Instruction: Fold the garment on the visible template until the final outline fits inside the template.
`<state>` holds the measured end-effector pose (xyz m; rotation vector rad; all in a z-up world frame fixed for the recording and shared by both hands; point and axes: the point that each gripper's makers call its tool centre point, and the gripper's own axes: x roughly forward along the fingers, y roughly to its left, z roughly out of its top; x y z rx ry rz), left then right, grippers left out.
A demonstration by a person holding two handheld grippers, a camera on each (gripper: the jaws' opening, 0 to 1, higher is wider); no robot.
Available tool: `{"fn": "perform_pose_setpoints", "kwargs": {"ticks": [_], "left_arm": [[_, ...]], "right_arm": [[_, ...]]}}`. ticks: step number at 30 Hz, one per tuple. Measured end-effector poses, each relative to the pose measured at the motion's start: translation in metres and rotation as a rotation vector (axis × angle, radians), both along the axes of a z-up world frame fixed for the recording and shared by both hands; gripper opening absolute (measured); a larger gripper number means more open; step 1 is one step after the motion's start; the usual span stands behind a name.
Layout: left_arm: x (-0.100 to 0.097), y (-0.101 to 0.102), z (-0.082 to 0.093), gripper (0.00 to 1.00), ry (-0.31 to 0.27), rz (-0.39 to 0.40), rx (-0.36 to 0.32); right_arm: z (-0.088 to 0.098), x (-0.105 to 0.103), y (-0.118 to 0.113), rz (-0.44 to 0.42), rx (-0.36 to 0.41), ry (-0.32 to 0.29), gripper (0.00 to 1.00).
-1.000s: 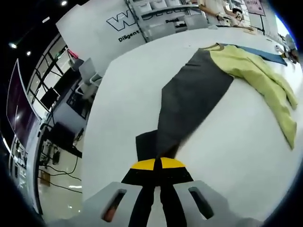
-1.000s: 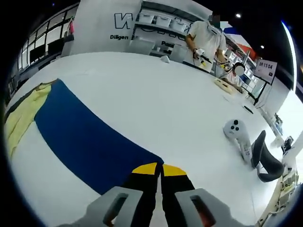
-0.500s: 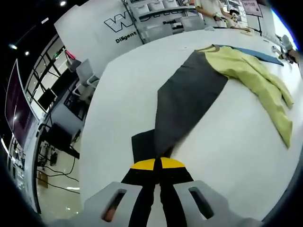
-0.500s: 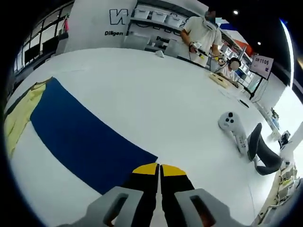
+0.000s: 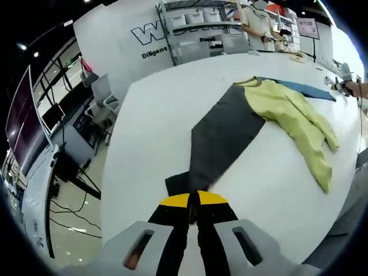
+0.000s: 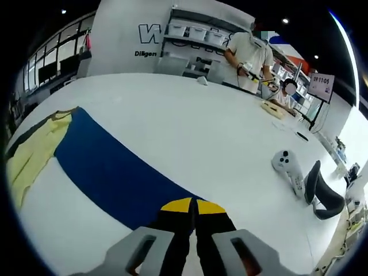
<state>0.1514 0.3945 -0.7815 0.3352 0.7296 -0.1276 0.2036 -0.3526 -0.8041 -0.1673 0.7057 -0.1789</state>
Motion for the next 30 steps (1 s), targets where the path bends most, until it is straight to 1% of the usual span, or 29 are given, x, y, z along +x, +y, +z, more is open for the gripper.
{"fn": "perform_pose_setpoints", "kwargs": {"ticks": [1,3,6,8,9,10,11,13,15,17,19,22,26,27,28,30], "left_arm": [[0.001,0.002,0.000,0.08,-0.002,0.004,0.003],[0.009,0.011,-0.004,0.10,-0.008,0.007,0.009],[0.019,0.012,-0.008,0.13,-0.018,-0.047,0.021],[0.026,0.010,-0.009,0.14,-0.036,-0.071,0.011],[0.028,0.008,-0.015,0.14,-0.022,-0.103,0.000],[0.030,0.008,-0.018,0.14,-0.020,-0.108,-0.001],[0.033,0.007,-0.022,0.13,-0.021,-0.129,-0.008],[0.038,0.007,-0.027,0.14,-0.014,-0.133,-0.031],[0.041,0.011,-0.032,0.14,-0.001,-0.127,-0.030],[0.044,0.016,-0.035,0.13,0.003,-0.123,-0.015],[0.045,0.017,-0.037,0.13,0.008,-0.127,-0.016],[0.045,0.014,-0.043,0.14,0.032,-0.155,-0.033],[0.045,0.014,-0.052,0.16,0.061,-0.164,-0.029],[0.044,0.014,-0.054,0.15,0.066,-0.167,-0.029],[0.045,0.011,-0.052,0.15,0.059,-0.177,-0.042],[0.045,0.012,-0.052,0.15,0.061,-0.167,-0.044]], "right_arm": [[0.001,0.000,0.001,0.001,0.000,-0.002,0.00],[0.003,0.004,0.004,0.008,0.016,-0.014,0.00],[0.005,0.006,0.008,0.014,0.020,-0.021,0.00],[0.005,0.007,0.010,0.018,0.027,-0.024,0.00],[0.007,0.007,0.011,0.019,0.032,-0.029,0.00],[0.007,0.007,0.011,0.019,0.031,-0.030,0.00],[0.008,0.007,0.011,0.017,0.028,-0.034,0.00],[0.010,0.007,0.011,0.018,0.031,-0.036,0.00],[0.010,0.006,0.010,0.020,0.025,-0.036,0.00],[0.011,0.005,0.010,0.019,0.022,-0.037,0.00],[0.012,0.004,0.009,0.017,0.024,-0.040,0.00],[0.013,0.003,0.010,0.016,0.024,-0.042,0.00],[0.015,0.001,0.010,0.010,0.030,-0.049,0.00],[0.015,0.000,0.011,0.008,0.032,-0.049,0.00],[0.015,0.000,0.012,0.011,0.023,-0.045,0.00],[0.019,0.000,0.010,0.041,-0.036,-0.042,0.00]]}}
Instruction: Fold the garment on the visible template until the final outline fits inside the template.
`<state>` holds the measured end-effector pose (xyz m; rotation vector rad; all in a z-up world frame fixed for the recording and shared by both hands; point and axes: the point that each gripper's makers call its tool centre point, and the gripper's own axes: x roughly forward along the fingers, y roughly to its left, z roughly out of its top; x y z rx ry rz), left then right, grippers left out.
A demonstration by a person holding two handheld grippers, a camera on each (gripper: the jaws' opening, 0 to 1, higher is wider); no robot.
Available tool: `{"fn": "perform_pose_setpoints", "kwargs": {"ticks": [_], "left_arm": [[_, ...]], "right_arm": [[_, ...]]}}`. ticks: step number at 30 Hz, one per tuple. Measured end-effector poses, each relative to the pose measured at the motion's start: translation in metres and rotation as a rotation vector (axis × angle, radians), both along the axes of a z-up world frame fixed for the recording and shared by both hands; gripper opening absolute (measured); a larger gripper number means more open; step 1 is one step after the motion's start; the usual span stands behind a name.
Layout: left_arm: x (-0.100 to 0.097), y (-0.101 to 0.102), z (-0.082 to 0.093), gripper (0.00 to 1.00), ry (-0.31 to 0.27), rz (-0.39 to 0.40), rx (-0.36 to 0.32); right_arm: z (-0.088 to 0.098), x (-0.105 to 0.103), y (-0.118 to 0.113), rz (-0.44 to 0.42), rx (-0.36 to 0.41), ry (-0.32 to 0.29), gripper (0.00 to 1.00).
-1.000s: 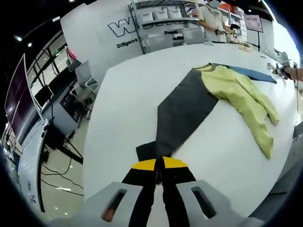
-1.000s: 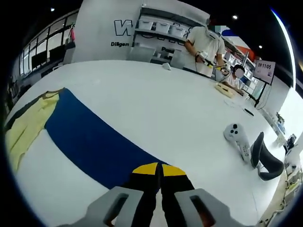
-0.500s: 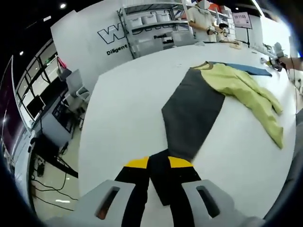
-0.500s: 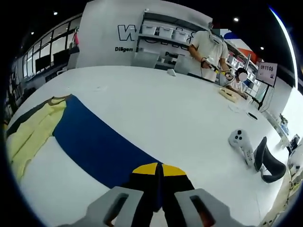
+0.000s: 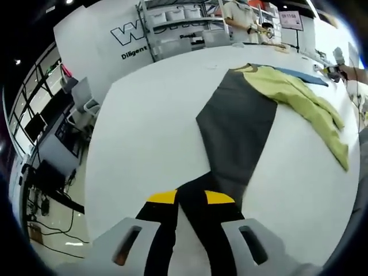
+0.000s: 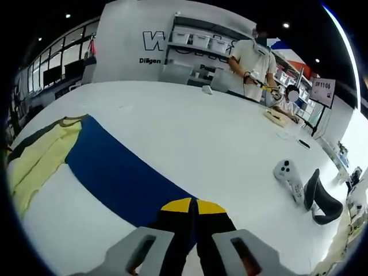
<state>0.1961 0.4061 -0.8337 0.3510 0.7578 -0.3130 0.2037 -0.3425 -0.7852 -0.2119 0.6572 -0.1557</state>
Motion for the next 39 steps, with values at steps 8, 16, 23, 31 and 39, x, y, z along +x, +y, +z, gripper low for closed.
{"fn": "perform_pose_setpoints", "kwargs": {"ticks": [8,16,23,31,39], "left_arm": [[0.000,-0.007,-0.003,0.06,0.024,-0.027,-0.049],[0.000,-0.007,-0.004,0.06,0.064,-0.021,-0.090],[-0.001,-0.011,-0.005,0.00,0.073,-0.043,-0.105],[0.004,0.000,-0.004,0.00,0.039,0.016,-0.054],[0.006,0.029,0.005,0.00,-0.020,0.170,-0.034]], "right_arm": [[0.009,0.005,0.021,0.063,0.018,-0.034,0.00],[0.007,0.000,0.022,0.059,0.034,-0.028,0.00],[0.004,-0.004,0.018,0.047,0.041,-0.022,0.00],[0.006,-0.006,0.020,0.046,0.046,-0.025,0.00],[0.005,-0.009,0.019,0.043,0.049,-0.021,0.00]]}}
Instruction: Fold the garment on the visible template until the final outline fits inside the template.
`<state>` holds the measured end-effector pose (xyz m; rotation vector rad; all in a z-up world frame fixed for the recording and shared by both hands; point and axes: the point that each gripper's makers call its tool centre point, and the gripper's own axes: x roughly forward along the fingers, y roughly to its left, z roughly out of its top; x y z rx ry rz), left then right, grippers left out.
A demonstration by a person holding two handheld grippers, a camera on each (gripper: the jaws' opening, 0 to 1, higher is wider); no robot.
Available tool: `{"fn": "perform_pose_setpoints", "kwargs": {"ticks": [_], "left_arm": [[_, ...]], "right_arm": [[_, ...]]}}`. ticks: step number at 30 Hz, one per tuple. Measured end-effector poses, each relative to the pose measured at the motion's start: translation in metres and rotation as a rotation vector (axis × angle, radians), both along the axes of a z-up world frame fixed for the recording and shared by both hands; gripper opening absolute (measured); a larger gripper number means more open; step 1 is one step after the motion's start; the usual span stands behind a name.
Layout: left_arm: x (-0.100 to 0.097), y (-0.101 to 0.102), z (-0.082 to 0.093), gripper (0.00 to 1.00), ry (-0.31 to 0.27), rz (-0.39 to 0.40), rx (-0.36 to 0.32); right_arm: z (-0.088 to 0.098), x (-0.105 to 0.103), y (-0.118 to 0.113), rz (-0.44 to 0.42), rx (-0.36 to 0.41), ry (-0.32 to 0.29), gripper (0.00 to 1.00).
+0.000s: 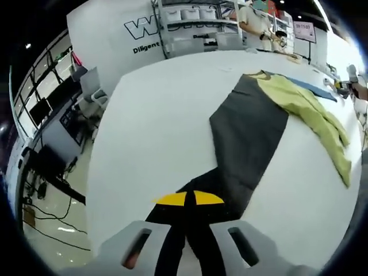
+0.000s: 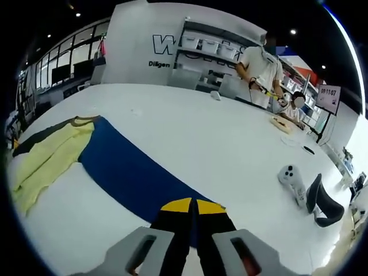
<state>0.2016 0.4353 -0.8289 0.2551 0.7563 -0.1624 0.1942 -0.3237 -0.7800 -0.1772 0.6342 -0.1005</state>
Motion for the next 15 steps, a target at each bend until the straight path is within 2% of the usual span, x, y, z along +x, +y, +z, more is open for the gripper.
{"fn": "perform_pose_setpoints", "kwargs": {"ticks": [4,7,9,13,15], "left_arm": [[-0.001,0.009,0.002,0.00,-0.011,0.020,0.010],[-0.002,0.020,0.005,0.00,-0.022,0.059,0.045],[-0.005,0.024,0.004,0.00,-0.016,0.086,0.036],[-0.012,0.037,0.001,0.00,0.000,0.156,0.072],[-0.012,0.038,0.001,0.00,-0.002,0.164,0.068]], "right_arm": [[-0.004,-0.002,0.001,-0.003,0.007,0.008,0.00],[-0.005,-0.002,0.002,-0.007,0.014,0.010,0.00],[-0.006,-0.002,0.003,-0.008,0.016,0.011,0.00],[-0.007,-0.002,0.005,-0.007,0.019,0.013,0.00],[-0.007,-0.001,0.006,-0.005,0.020,0.012,0.00]]}}
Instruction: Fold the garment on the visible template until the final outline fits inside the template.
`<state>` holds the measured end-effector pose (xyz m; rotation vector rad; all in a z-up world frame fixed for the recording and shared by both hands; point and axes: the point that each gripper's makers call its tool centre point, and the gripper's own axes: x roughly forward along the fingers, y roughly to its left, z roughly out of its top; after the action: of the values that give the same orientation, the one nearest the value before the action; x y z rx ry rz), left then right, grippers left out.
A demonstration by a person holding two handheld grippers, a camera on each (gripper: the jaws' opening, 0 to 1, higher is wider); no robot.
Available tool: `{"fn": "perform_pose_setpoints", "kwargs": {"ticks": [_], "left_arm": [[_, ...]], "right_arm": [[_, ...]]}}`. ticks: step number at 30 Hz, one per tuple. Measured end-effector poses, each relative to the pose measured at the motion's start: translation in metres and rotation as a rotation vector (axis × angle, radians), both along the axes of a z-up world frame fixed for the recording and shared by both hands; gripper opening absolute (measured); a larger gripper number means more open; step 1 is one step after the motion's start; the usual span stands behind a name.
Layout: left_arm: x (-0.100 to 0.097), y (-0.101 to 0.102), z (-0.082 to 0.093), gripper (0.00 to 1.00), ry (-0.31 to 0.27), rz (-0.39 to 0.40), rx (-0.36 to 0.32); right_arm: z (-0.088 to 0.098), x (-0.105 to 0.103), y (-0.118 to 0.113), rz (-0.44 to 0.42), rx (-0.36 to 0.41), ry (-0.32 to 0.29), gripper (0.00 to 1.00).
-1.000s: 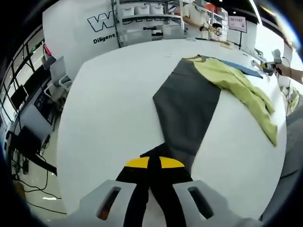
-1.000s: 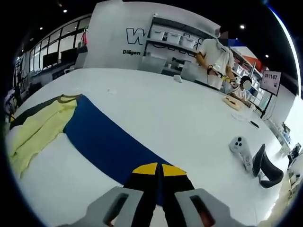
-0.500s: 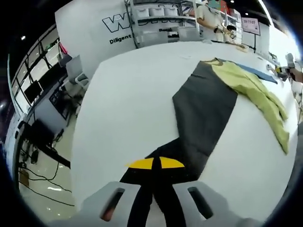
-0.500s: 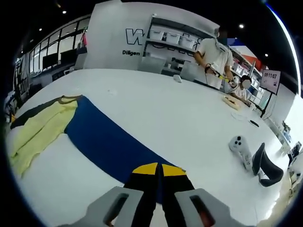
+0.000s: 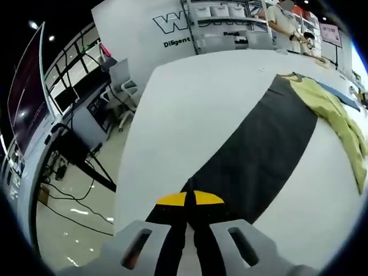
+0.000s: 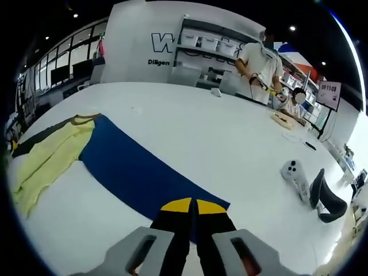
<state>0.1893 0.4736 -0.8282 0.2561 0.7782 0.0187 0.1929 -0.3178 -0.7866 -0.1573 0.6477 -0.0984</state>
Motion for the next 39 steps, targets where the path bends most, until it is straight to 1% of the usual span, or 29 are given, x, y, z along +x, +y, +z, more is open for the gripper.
{"fn": "perform_pose_setpoints", "kwargs": {"ticks": [3,6,9,11,12,15,16,17,19,20,21,22,23,24,25,26,27,29,30,31,32,33,35,36,39], "left_arm": [[0.000,-0.001,0.000,0.00,-0.005,-0.003,0.022],[0.001,-0.001,-0.002,0.01,0.001,0.006,0.028],[0.001,0.000,-0.002,0.01,0.003,0.017,0.047],[0.001,0.000,-0.003,0.01,0.018,0.007,0.069],[0.000,0.001,-0.003,0.01,0.028,0.008,0.081],[0.000,0.004,-0.002,0.01,0.024,0.024,0.086],[-0.002,0.009,0.000,0.01,0.032,0.038,0.110],[-0.003,0.011,0.000,0.01,0.039,0.047,0.116],[-0.005,0.009,0.001,0.01,0.043,0.045,0.108],[-0.005,0.008,0.001,0.01,0.045,0.036,0.106],[-0.002,0.003,0.005,0.01,0.033,-0.012,0.130],[-0.004,0.002,0.007,0.01,0.035,-0.017,0.152],[-0.004,0.002,0.010,0.01,0.031,-0.014,0.157],[-0.003,0.003,0.014,0.01,0.022,-0.004,0.177],[-0.003,0.005,0.017,0.01,0.024,-0.013,0.212],[-0.001,0.003,0.020,0.01,0.036,-0.071,0.272],[0.004,-0.004,0.027,0.01,0.014,-0.125,0.322],[0.005,-0.010,0.032,0.01,-0.010,-0.121,0.303],[0.005,-0.017,0.034,0.01,-0.012,-0.128,0.256],[0.006,-0.023,0.037,0.01,-0.029,-0.127,0.223],[0.006,-0.023,0.040,0.01,-0.032,-0.131,0.235],[0.008,-0.028,0.046,0.01,-0.044,-0.170,0.266],[0.007,-0.036,0.052,0.01,-0.066,-0.177,0.240],[0.007,-0.040,0.054,0.01,-0.080,-0.177,0.212],[0.006,-0.042,0.058,0.01,-0.083,-0.198,0.260]], "right_arm": [[0.000,0.000,0.002,0.008,-0.002,0.003,0.00],[0.000,0.000,0.002,0.008,0.001,0.002,0.00],[0.001,0.000,0.003,0.010,-0.001,0.001,0.00],[0.002,-0.001,0.003,0.010,-0.003,-0.001,0.00],[0.002,-0.001,0.002,0.011,-0.004,-0.001,0.00],[0.003,-0.002,0.002,0.005,0.000,-0.002,0.00],[0.003,-0.003,0.002,0.005,0.002,-0.003,0.00],[0.004,-0.003,0.003,0.006,0.001,-0.006,0.00],[0.004,-0.004,0.003,0.016,-0.006,-0.004,0.00],[0.006,-0.005,-0.001,-0.006,-0.011,-0.012,0.00],[0.006,-0.005,-0.002,-0.015,-0.007,-0.017,0.00],[0.005,-0.006,-0.001,-0.026,0.021,-0.016,0.00],[0.005,-0.006,0.000,-0.018,0.027,-0.016,0.00],[0.006,-0.006,0.002,-0.013,0.023,-0.016,0.00],[0.006,-0.007,0.002,-0.011,0.018,-0.016,0.00],[0.008,-0.008,0.001,-0.017,-0.006,-0.016,0.00],[0.011,-0.008,0.002,-0.020,-0.008,-0.031,0.00],[0.012,-0.007,0.009,-0.023,0.049,-0.040,0.00],[0.012,-0.007,0.010,-0.021,0.055,-0.038,0.00],[0.016,-0.008,0.011,-0.028,0.058,-0.053,0.00],[0.017,-0.008,0.011,-0.027,0.060,-0.057,0.00],[0.018,-0.009,0.016,-0.014,0.062,-0.056,0.00],[0.021,-0.010,0.020,-0.007,0.065,-0.057,0.00],[0.022,-0.010,0.023,-0.008,0.076,-0.062,0.00],[0.022,-0.011,0.032,-0.004,0.109,-0.064,0.00]]}}
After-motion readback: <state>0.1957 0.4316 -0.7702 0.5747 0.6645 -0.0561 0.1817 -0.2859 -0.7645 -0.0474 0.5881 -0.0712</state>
